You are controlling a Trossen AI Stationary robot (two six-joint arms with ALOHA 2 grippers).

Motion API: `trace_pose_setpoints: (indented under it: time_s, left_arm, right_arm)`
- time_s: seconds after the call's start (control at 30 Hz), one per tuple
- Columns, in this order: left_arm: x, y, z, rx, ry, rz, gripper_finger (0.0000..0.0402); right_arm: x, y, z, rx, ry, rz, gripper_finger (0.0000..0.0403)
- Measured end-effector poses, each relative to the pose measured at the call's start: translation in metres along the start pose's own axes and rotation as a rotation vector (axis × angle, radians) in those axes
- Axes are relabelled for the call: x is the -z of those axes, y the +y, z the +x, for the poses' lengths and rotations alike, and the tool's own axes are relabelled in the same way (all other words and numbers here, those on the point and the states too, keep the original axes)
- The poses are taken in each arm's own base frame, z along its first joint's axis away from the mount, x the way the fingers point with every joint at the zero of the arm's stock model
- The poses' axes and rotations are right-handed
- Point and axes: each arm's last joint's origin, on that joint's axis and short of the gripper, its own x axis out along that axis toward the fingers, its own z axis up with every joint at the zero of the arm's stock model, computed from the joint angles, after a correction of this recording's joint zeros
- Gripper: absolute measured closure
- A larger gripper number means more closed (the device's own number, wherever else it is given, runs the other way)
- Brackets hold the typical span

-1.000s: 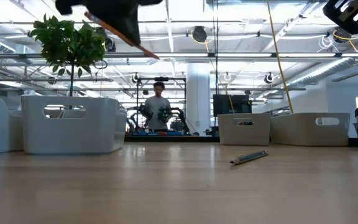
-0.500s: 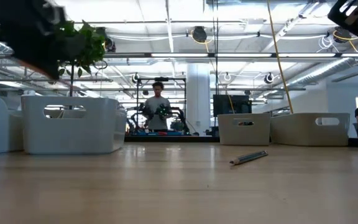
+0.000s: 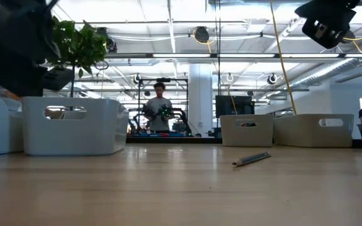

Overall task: Sort crayons/erasers/pens/pencils in bins
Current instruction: Put the yellow pencil into the bottom left gray bin

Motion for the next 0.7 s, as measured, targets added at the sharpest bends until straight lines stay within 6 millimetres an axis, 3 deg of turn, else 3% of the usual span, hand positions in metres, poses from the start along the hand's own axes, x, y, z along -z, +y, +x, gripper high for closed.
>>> trace_pose_setpoints:
  time_s: [0.3, 0.43, 0.7]
  left_arm:
    - [-0.018, -0.001, -0.001, -0.103, 0.072, 0.278, 0.0378]
    - [-0.023, -0.001, 0.003, -0.149, 0.198, 0.379, 0.0383]
    - [-0.017, -0.006, 0.006, -0.104, 0.302, 0.333, 0.0382]
  right_arm:
    - [-0.001, -0.002, 0.001, 0.010, -0.002, 0.016, 0.0202]
    - [-0.001, -0.002, 0.001, 0.009, -0.002, 0.020, 0.0202]
    - [-0.001, -0.002, 0.001, 0.008, -0.001, 0.020, 0.0202]
